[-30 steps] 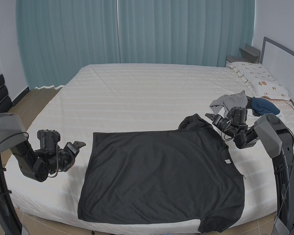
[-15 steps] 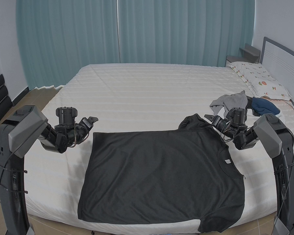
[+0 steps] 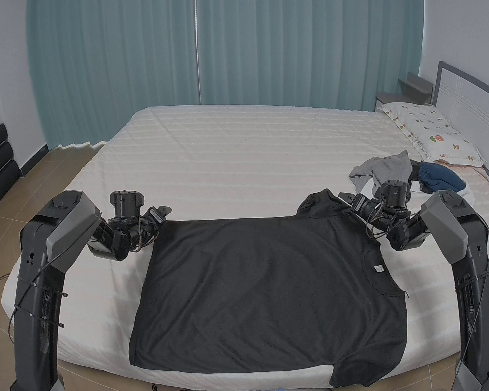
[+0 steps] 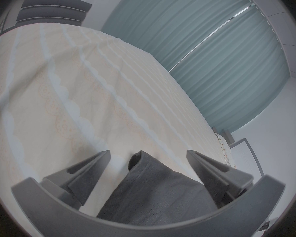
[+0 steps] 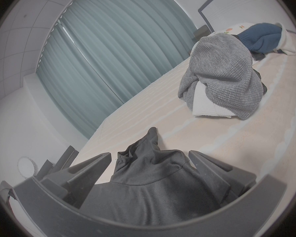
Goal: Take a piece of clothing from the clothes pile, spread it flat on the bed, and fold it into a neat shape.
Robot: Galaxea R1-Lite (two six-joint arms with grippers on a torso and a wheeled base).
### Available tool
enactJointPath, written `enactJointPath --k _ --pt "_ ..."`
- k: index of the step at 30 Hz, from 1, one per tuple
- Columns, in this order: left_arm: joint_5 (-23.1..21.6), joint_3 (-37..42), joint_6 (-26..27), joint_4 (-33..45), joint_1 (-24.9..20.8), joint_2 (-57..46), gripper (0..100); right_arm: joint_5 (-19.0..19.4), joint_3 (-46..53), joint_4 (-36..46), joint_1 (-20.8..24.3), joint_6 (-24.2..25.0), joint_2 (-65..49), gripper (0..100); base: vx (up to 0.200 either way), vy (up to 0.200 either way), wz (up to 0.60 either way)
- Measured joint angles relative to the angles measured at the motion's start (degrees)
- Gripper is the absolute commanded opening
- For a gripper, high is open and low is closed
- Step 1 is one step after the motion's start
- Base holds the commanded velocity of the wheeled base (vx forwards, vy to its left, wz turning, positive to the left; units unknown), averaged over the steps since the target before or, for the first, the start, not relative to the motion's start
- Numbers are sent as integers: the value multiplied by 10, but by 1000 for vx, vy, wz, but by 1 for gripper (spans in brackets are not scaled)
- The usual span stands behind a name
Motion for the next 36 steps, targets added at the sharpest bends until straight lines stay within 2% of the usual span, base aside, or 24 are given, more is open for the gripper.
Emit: enactJointPath --k 10,31,32,36 --pt "10 -6 -3 -2 0 6 0 0 -31 9 0 -49 24 100 0 0 0" --pt "13 -10 -3 -2 1 7 0 -1 -75 19 -9 -52 67 100 0 0 0" --pt "13 -10 -3 -2 1 7 0 -1 -80 23 -9 -51 70 0 0 0 0" --pt "13 -10 -3 -2 1 8 0 -2 -92 35 -9 -45 76 0 0 0 0"
